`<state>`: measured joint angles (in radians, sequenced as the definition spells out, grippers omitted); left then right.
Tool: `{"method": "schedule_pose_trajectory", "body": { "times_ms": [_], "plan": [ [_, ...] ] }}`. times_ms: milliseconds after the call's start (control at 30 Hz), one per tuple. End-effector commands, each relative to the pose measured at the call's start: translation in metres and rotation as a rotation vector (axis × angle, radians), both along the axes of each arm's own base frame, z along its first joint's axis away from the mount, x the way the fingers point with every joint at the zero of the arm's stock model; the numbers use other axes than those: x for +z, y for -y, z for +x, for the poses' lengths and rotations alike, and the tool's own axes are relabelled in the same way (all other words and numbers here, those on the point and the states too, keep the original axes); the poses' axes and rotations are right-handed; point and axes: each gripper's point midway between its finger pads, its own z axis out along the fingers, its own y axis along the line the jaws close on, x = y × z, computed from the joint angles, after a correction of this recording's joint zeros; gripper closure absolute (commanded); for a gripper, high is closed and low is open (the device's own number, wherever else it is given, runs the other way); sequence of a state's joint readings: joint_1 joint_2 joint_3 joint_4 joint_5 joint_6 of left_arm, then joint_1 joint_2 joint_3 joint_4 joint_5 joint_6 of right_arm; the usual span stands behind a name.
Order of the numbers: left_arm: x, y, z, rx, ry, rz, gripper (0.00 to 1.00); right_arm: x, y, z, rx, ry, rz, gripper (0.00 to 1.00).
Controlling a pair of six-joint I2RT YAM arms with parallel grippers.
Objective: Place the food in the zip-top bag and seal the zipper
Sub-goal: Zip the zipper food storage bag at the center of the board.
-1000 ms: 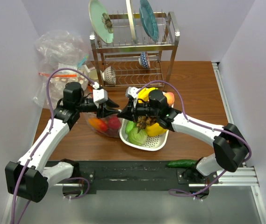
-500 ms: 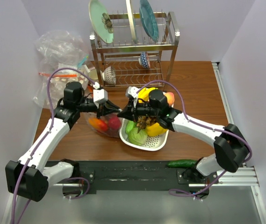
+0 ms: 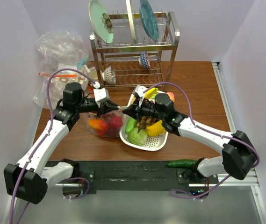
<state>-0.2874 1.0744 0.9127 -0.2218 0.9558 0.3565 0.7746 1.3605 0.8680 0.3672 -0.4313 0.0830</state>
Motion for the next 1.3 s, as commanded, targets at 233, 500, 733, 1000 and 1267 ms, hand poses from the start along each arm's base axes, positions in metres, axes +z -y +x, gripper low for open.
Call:
{"method": "schedule_pose_trajectory", "body": {
  "times_ms": [233, 500, 733, 1000, 1267],
  "plan": [
    [0.036, -0.032, 0.033, 0.310, 0.036, 0.033, 1.00, 0.031, 0.032, 0.047, -0.281, 0.017, 0.109, 1.00],
    [0.075, -0.057, 0.031, 0.480, 0.073, 0.015, 1.00, 0.024, 0.042, 0.058, -0.361, 0.010, 0.088, 1.00],
    [0.086, -0.070, 0.022, 0.537, 0.051, 0.053, 1.00, 0.029, 0.038, 0.074, -0.395, 0.023, 0.066, 1.00],
    [0.075, -0.076, 0.014, 0.557, 0.005, 0.082, 1.00, 0.036, 0.038, 0.101, -0.478, 0.047, 0.020, 1.00],
    [0.068, -0.061, 0.007, 0.463, 0.009, 0.038, 1.00, 0.047, -0.002, 0.075, -0.199, 0.047, 0.015, 0.56]
  ]
}}
